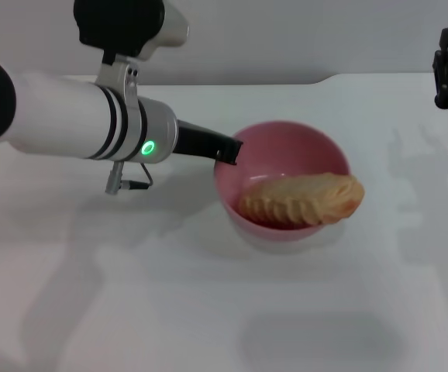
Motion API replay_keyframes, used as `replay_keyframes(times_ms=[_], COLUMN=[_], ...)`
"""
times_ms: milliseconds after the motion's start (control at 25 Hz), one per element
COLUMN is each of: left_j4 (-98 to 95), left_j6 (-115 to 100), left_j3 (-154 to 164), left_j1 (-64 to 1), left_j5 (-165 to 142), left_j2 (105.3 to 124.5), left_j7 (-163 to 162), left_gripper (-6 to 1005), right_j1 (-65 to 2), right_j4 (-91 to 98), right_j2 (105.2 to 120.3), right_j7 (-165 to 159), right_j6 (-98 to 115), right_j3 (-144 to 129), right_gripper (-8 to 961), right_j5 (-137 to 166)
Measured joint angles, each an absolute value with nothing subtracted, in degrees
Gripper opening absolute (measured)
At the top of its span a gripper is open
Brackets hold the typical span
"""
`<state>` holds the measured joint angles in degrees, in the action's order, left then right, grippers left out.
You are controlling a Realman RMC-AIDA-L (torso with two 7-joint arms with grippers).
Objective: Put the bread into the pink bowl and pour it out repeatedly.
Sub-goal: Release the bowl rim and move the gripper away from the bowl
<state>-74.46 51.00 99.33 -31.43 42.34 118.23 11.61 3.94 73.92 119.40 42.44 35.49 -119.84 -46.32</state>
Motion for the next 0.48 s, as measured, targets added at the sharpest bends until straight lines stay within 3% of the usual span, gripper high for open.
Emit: replay_keyframes(times_ms=[480], left_j4=[-69.9], left_j6=[46.6], left_j3=[99.5], left_j1=[-28.2], left_j5=[40.5], left_j2=[118.13], left_j7=[11.9], left_gripper=[71], right_j1=[2.9], right_j4=[73.0], right_j2=[119.26], right_j7=[42.4], right_j6=[33.6], right_j3=[-120.5], right_gripper=[418], right_j5=[-47.7])
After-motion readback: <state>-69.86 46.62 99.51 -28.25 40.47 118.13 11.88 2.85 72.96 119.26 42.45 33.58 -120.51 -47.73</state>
